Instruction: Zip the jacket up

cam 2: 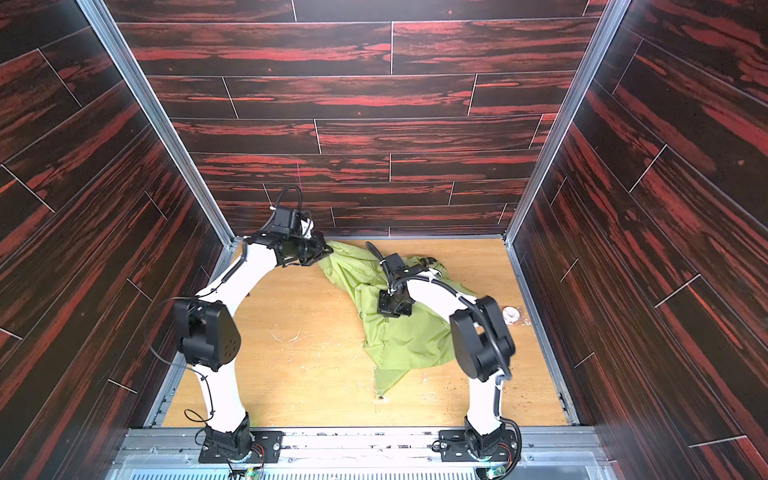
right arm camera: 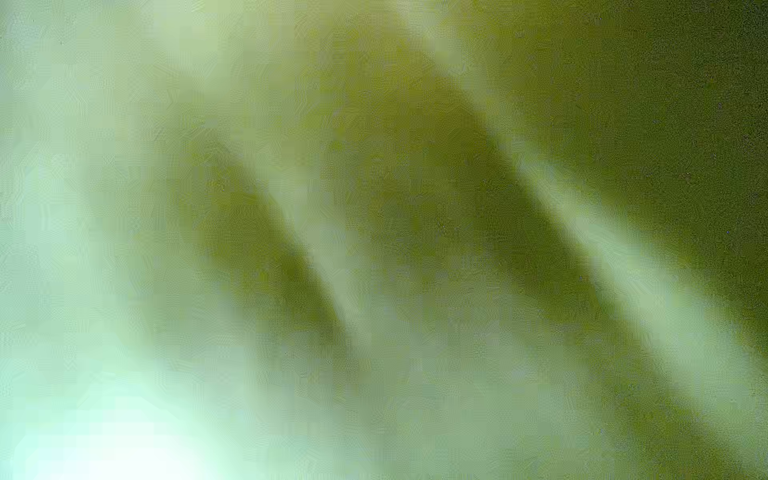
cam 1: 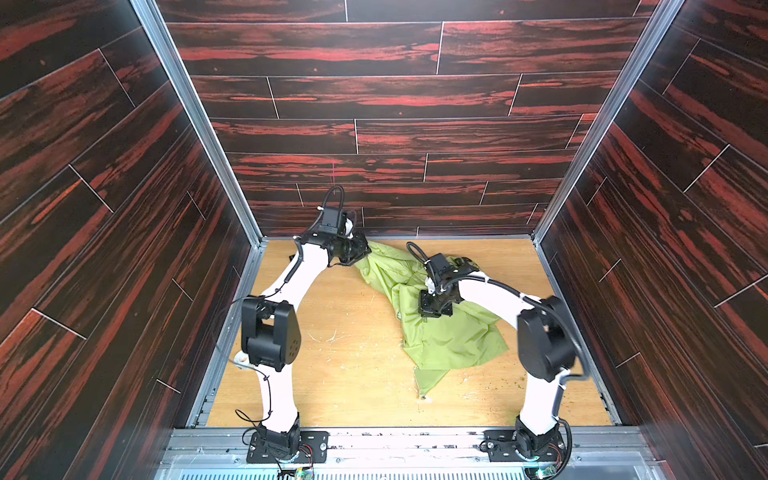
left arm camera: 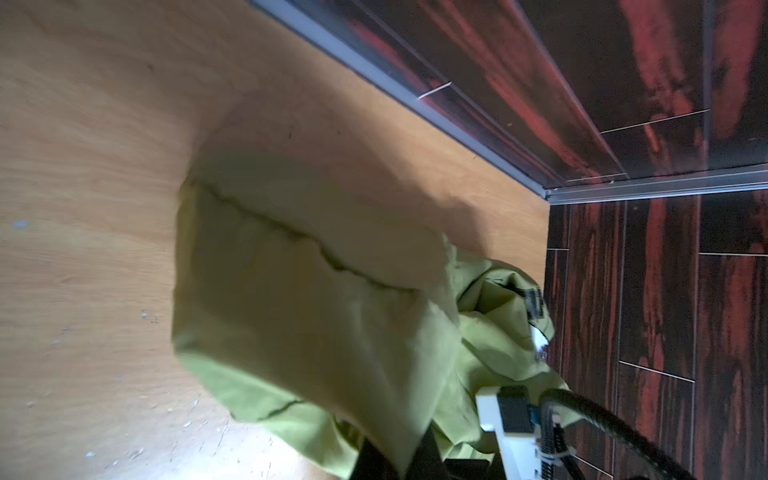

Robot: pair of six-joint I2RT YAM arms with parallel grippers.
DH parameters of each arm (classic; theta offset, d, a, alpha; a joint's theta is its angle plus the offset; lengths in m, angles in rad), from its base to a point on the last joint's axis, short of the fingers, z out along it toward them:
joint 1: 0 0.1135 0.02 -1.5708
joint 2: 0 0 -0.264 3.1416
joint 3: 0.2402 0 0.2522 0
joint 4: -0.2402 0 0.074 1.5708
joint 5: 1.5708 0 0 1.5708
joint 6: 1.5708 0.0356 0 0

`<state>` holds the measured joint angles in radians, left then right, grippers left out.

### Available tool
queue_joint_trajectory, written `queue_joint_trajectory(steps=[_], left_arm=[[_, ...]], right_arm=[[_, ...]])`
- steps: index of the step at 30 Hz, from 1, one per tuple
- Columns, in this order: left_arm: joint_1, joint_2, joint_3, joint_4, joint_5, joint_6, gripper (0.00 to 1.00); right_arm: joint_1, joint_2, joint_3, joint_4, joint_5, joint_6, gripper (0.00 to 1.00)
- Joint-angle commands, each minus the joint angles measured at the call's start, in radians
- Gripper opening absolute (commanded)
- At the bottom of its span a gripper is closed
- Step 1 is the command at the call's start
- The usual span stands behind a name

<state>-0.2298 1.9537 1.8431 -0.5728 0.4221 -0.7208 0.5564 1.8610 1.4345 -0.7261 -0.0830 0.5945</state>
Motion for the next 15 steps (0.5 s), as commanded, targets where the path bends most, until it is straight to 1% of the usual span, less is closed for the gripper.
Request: queue_joint_trajectory(steps=[1, 4, 6, 11, 15], left_arm=[[0.009, -0.119, 0.097, -0.080, -0.046, 0.052, 0.00], [0.010, -0.164, 0.160, -0.112, -0.087, 0.076, 0.00], [0.010, -0.176, 0.234, -0.157, -0.108, 0.100, 0.00], [0.010, -0.158, 0.473, -0.307, -0.161, 0.160, 0.00], [0.010, -0.143, 0.629, -0.391, -0.214, 0.198, 0.00]], right_arm=[[0.007, -0.156, -0.021, 0.022, 0.023, 0.014, 0.00], [0.005, -0.219, -0.005, 0.001, 0.028, 0.002, 0.00], [0.005, -0.254, 0.030, -0.030, 0.039, -0.012, 0.00], [-0.002, -0.325, 0.185, -0.145, 0.098, -0.065, 0.00], [-0.017, -0.360, 0.319, -0.220, 0.120, -0.096, 0.00]])
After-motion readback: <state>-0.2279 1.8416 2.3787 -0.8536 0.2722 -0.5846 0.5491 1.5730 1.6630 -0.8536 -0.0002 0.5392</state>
